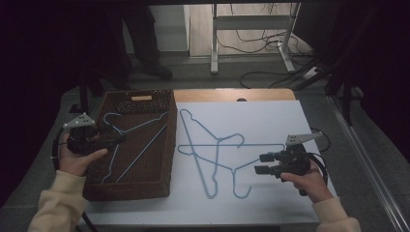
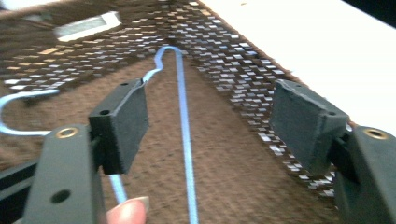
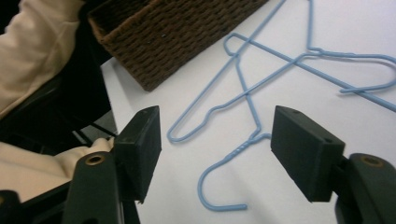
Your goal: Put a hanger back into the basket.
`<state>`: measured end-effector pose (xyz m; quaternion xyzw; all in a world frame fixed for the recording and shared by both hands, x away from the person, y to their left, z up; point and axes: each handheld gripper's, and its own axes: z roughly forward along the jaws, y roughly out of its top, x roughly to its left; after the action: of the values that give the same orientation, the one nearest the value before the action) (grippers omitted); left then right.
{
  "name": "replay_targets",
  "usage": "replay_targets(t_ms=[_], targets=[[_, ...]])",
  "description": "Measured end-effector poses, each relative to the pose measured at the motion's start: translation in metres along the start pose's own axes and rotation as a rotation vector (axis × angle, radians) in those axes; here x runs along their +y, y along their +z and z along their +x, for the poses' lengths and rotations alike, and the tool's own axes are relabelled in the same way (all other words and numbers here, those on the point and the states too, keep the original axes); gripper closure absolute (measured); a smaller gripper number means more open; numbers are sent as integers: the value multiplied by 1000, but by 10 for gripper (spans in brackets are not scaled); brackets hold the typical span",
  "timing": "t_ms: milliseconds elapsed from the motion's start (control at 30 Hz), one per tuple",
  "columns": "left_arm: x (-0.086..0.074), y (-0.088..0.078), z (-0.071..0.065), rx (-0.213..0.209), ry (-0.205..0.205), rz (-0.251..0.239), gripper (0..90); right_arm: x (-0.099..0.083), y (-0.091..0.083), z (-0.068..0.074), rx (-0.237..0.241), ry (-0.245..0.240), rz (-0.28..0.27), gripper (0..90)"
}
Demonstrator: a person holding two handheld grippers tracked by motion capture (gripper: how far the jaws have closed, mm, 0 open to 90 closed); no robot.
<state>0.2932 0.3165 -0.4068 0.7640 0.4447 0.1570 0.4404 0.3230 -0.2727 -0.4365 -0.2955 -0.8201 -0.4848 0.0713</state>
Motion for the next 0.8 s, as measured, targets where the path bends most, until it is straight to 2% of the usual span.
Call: replay_targets(t_ms=[133, 367, 600, 800], targets=[[1, 6, -16, -48, 10, 15, 257, 0, 1, -1, -33, 15, -9, 306], [0, 18, -38, -128, 29, 36, 244, 2, 8, -1, -146, 23, 14, 297], [-2, 31, -54, -151, 68, 69, 241, 4, 15, 2, -185, 17, 37, 297], [-5, 36, -57, -164, 71, 72, 240, 6, 20, -2, -215, 20, 50, 300]])
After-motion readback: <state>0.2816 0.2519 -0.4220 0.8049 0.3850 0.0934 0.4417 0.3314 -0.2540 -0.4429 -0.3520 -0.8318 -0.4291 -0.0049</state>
